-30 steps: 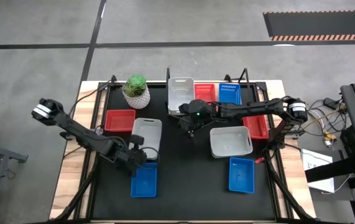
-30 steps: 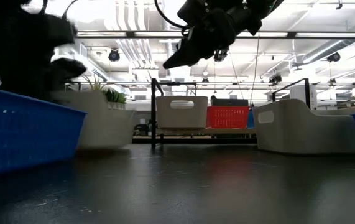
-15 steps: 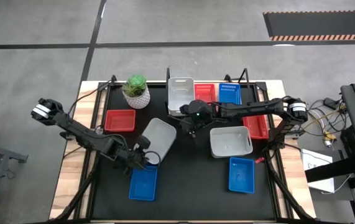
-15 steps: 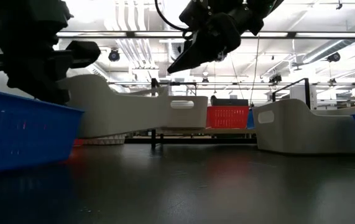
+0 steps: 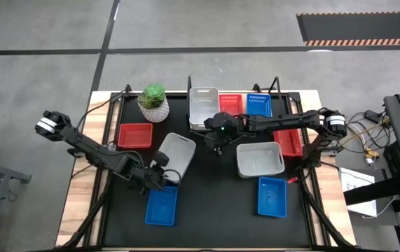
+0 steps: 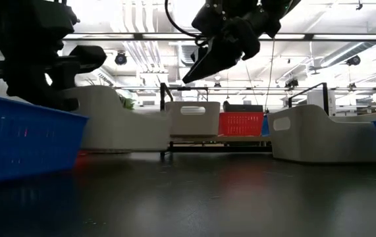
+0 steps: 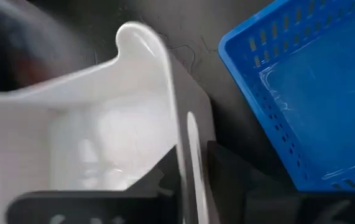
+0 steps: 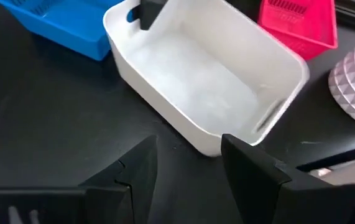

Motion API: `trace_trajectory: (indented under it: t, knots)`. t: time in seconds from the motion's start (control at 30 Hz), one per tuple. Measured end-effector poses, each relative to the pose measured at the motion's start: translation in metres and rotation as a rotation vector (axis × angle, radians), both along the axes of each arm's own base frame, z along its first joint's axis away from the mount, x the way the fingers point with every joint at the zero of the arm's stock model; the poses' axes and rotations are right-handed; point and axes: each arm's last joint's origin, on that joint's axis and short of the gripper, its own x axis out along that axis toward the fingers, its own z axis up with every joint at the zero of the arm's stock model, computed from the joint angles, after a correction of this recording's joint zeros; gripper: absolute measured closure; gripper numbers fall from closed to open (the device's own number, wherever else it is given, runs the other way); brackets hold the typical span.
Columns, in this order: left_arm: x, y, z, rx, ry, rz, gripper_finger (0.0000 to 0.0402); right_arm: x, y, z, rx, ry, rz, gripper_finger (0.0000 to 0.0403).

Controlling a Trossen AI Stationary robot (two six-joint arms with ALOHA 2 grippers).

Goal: Stack baskets on shelf by color
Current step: Stack the left white bin on the white bin on the shelf

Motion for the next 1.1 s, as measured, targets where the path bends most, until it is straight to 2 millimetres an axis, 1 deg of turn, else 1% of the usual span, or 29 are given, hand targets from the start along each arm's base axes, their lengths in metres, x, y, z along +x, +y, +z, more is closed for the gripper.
trace_trajectory:
  t: [0.07,0.2,0.3,0.43,0.53,0.6,0.67,0.73,0.8,0.9,0.97,1.0,1.1]
  knots:
    - [0.000,0.000,0.000,0.001,-0.003,0.006,0.0330,0.000,-0.004,0.000,-0.002,-0.001,-0.010,0.0234]
    - [0.000,0.001,0.002,-0.022,-0.021,0.104,0.0288,-0.002,-0.014,-0.001,-0.018,0.003,-0.024,0.0234]
    - [0.002,-0.002,0.011,-0.073,-0.051,0.141,0.0268,-0.004,-0.023,0.000,-0.024,0.010,-0.062,0.0234]
    - [0.005,-0.009,0.031,-0.120,-0.087,0.139,0.0261,-0.005,-0.034,0.001,-0.080,0.021,-0.161,0.0234]
    - [0.005,-0.014,0.047,-0.162,-0.097,0.167,0.0261,-0.006,-0.038,0.000,-0.090,0.022,-0.184,0.0234]
    - [0.004,-0.014,0.055,-0.200,-0.086,0.219,0.0262,-0.006,-0.040,-0.001,-0.090,0.025,-0.188,0.0234]
    - [0.001,-0.015,0.059,-0.254,-0.064,0.296,0.0268,-0.007,-0.040,-0.002,-0.091,0.030,-0.189,0.0235]
    - [-0.002,-0.016,0.058,-0.310,-0.022,0.359,0.0278,-0.007,-0.040,-0.003,-0.091,0.032,-0.190,0.0235]
    - [-0.007,-0.019,0.056,-0.350,0.031,0.376,0.0295,-0.006,-0.040,-0.003,-0.097,0.026,-0.185,0.0235]
    - [-0.016,-0.026,0.052,-0.362,0.081,0.391,0.0341,0.001,-0.041,-0.007,-0.105,-0.024,-0.187,0.0241]
    - [-0.019,-0.029,0.050,-0.362,0.096,0.394,0.0379,0.008,-0.043,-0.014,-0.104,-0.052,-0.194,0.0251]
    - [-0.020,-0.030,0.050,-0.368,0.095,0.397,0.0390,0.011,-0.044,-0.016,-0.106,-0.066,-0.196,0.0257]
    - [-0.019,-0.030,0.050,-0.372,0.074,0.444,0.0394,0.018,-0.046,-0.024,-0.121,-0.092,-0.200,0.0280]
